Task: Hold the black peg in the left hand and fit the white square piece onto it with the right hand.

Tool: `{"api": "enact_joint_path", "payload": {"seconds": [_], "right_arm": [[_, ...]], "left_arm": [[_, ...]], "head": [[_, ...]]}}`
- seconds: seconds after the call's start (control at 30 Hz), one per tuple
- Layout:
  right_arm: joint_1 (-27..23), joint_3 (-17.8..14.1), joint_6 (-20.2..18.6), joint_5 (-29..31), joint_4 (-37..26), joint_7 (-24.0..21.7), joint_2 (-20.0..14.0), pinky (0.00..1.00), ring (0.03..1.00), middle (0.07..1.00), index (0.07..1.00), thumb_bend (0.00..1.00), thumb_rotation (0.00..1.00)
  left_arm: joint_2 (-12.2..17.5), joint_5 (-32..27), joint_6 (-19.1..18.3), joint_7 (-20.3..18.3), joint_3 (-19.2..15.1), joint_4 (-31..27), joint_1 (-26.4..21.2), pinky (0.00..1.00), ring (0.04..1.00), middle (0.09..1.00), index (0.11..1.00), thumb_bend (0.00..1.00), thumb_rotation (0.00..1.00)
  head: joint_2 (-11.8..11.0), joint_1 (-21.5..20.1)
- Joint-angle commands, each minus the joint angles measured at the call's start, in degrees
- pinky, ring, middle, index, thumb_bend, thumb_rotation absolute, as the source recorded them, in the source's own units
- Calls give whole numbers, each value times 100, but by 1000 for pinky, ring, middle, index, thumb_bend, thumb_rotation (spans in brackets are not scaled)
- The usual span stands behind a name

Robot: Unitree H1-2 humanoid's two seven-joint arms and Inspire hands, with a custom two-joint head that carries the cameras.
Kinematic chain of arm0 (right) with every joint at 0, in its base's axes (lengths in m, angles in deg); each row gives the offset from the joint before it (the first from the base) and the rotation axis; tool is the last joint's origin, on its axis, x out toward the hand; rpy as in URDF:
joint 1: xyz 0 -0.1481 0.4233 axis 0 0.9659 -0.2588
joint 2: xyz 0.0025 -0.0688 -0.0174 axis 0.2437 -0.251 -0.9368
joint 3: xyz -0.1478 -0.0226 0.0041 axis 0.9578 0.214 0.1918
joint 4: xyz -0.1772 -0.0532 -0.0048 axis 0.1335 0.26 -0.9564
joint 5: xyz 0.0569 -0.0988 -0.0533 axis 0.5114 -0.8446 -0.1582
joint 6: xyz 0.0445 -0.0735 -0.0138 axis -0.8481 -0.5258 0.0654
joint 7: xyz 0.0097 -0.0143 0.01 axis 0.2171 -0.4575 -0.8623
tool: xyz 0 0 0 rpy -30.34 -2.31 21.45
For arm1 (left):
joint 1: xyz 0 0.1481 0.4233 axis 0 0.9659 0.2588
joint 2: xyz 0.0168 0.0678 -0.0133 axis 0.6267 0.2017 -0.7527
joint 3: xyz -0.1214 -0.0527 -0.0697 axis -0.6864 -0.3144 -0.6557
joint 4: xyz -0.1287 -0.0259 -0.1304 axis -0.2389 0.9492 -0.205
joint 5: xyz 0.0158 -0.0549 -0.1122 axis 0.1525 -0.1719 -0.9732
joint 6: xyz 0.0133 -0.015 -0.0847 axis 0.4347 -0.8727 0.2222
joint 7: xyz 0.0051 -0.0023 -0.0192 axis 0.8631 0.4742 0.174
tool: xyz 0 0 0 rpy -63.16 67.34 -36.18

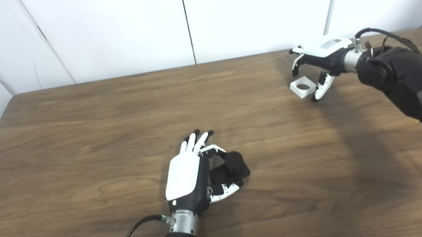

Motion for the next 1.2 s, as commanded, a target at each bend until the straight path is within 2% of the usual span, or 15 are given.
{"api": "enact_joint_path", "payload": {"seconds": [0.0, 0.47, 0.77, 0.8, 0.83, 0.93, 1.17], "right_arm": [[-263, 41, 220, -43, 45, 7, -20, 1000, 1000, 980, 713, 816, 229], [-333, 129, 314, -32, 219, -133, 41, 1000, 1000, 955, 616, 809, 186], [-366, 175, 435, -44, 348, -90, 57, 1000, 1000, 942, 591, 799, 157], [-367, 177, 452, -44, 360, -85, 59, 1000, 1000, 943, 533, 637, 150], [-369, 176, 475, -39, 379, -74, 62, 1000, 1000, 941, 505, 562, 146], [-366, 168, 518, -29, 415, -38, 69, 1000, 1000, 942, 493, 529, 144], [-359, 155, 554, 4, 419, -45, 77, 1000, 1000, 943, 491, 525, 144]], "left_arm": [[-34, 117, -62, -64, 74, 12, 67, 1000, 1000, 932, 493, 517, 57], [-96, 141, -86, -50, 85, -26, 115, 1000, 1000, 931, 493, 516, 57], [-102, 116, -52, -7, 78, 6, 107, 1000, 1000, 932, 493, 517, 56], [-103, 118, -59, -13, 76, 4, 105, 1000, 1000, 931, 492, 517, 56], [-104, 125, -75, -28, 75, -3, 104, 1000, 1000, 932, 493, 517, 56], [-111, 132, -106, -52, 70, -10, 105, 1000, 1000, 934, 493, 516, 57], [-114, 131, -113, -49, 78, -8, 87, 1000, 1000, 932, 493, 516, 57]], "head": [[6, 7], [54, 24], [57, 41], [57, 41], [57, 41], [52, 44], [56, 44]]}}
